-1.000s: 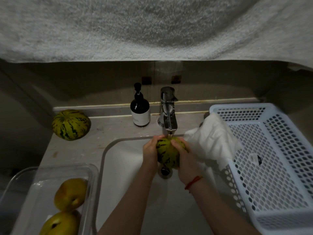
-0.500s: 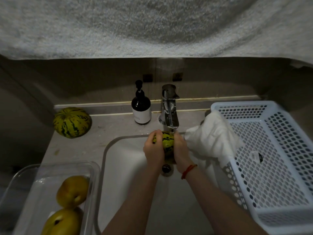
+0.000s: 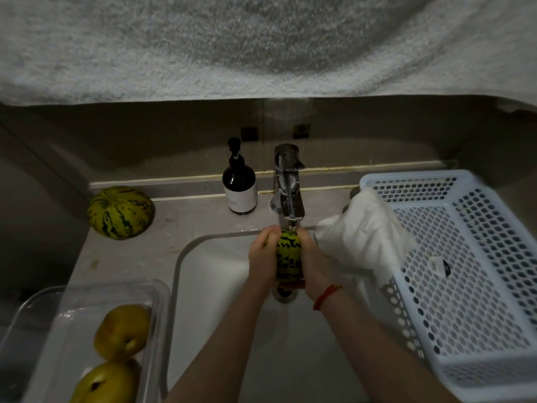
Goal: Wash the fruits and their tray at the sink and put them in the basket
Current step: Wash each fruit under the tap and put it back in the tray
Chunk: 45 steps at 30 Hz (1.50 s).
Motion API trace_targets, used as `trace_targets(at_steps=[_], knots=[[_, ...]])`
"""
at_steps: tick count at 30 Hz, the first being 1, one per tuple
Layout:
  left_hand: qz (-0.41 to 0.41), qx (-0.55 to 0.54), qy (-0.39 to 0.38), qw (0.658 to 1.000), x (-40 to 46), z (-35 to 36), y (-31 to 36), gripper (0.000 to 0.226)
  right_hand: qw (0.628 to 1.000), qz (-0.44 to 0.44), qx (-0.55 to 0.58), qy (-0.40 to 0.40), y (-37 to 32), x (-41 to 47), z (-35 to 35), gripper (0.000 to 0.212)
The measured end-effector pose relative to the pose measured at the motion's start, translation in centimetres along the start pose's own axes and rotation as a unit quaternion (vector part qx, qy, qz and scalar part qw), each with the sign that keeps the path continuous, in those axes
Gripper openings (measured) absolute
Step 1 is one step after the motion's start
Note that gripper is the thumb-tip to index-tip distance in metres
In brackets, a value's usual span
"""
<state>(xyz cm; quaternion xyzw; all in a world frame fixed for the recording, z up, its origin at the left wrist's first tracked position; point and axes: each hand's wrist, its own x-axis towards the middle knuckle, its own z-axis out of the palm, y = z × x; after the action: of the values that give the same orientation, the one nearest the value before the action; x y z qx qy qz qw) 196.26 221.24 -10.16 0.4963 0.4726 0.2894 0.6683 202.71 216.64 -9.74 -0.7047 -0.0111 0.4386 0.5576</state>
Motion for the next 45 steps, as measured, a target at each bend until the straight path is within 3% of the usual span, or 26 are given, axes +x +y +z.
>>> trace_targets(at_steps=[2,4,7,10,11,12,14,16,19,21,22,25,27,28,31,34,37,40,42,45], knots=[[-0.029,0.016,0.026,0.999,0.3,0.0,0.4,0.023,0.995,-0.095,-0.039,-0.007,0.3,-0.3,-0.1,0.026],[-0.135,-0.021,0.023,0.99,1.0,-0.1,0.8,0.027,0.972,-0.195,-0.13,-0.017,0.8,-0.8,-0.6,0.016],[-0.272,-0.029,-0.035,0.961,1.3,-0.8,1.7,0.05,0.915,-0.303,-0.265,-0.006,1.0,-1.3,-1.6,0.037],[-0.359,0.013,-0.123,0.925,1.1,-2.0,1.9,0.06,0.851,-0.373,-0.356,-0.104,0.6,-1.3,-2.7,0.045],[-0.369,0.006,-0.14,0.919,1.0,-2.4,1.8,0.062,0.847,-0.373,-0.356,-0.128,0.6,-1.2,-3.0,0.044],[-0.368,-0.006,-0.156,0.917,0.9,-2.7,1.5,0.065,0.866,-0.353,-0.33,-0.127,0.7,-1.2,-3.1,0.04],[-0.314,0.015,-0.189,0.93,0.5,-2.7,1.1,0.063,0.942,-0.247,-0.214,-0.081,0.4,-0.8,-2.7,0.028],[-0.23,0.092,-0.206,0.947,-0.4,-2.4,1.0,0.054,0.978,-0.13,-0.159,-0.042,-0.1,-0.1,-2.2,0.032],[-0.084,0.141,-0.188,0.968,-0.6,-2.4,0.5,0.05,0.99,0.067,-0.112,-0.052,-0.6,0.3,-1.9,0.047],[-0.012,0.099,-0.177,0.979,-0.4,-2.5,0.5,0.028,0.976,0.186,-0.039,-0.104,-0.8,0.1,-2.0,0.051],[0.01,0.079,-0.17,0.982,-0.2,-2.5,0.6,0.018,0.972,0.198,-0.016,-0.124,-0.9,0.1,-2.1,0.052],[-0.005,0.055,-0.089,0.995,0.1,-1.6,0.7,0.01,0.98,0.14,0.012,-0.143,-1.2,0.1,-1.4,0.048],[-0.145,-0.004,-0.03,0.989,0.5,-0.9,0.9,0.024,0.994,0.017,-0.059,-0.089,-0.8,0.0,-0.7,0.037],[-0.226,-0.053,-0.04,0.972,0.9,-0.9,0.9,0.037,0.988,-0.073,-0.124,-0.062,-0.2,0.0,-0.5,0.029],[-0.34,-0.09,-0.116,0.929,1.6,-1.1,1.2,0.054,0.922,-0.263,-0.282,-0.031,0.6,-0.2,-1.3,0.03],[-0.367,-0.041,-0.114,0.922,2.5,-1.5,1.5,0.056,0.87,-0.333,-0.356,-0.077,0.2,0.1,-2.8,0.045],[-0.371,-0.028,-0.139,0.918,2.9,-1.8,2.3,0.06,0.872,-0.337,-0.331,-0.129,0.0,0.2,-3.5,0.049],[-0.292,0.018,-0.199,0.935,2.3,-1.8,2.4,0.061,0.944,-0.244,-0.141,-0.171,-0.3,0.0,-3.5,0.035],[-0.216,0.068,-0.202,0.953,1.9,-1.6,2.2,0.063,0.969,-0.181,-0.058,-0.161,-0.6,0.1,-3.1,0.026],[-0.151,0.084,-0.166,0.971,1.9,-1.1,1.5,0.065,0.976,-0.14,-0.094,-0.137,-1.1,0.8,-2.3,0.021]])
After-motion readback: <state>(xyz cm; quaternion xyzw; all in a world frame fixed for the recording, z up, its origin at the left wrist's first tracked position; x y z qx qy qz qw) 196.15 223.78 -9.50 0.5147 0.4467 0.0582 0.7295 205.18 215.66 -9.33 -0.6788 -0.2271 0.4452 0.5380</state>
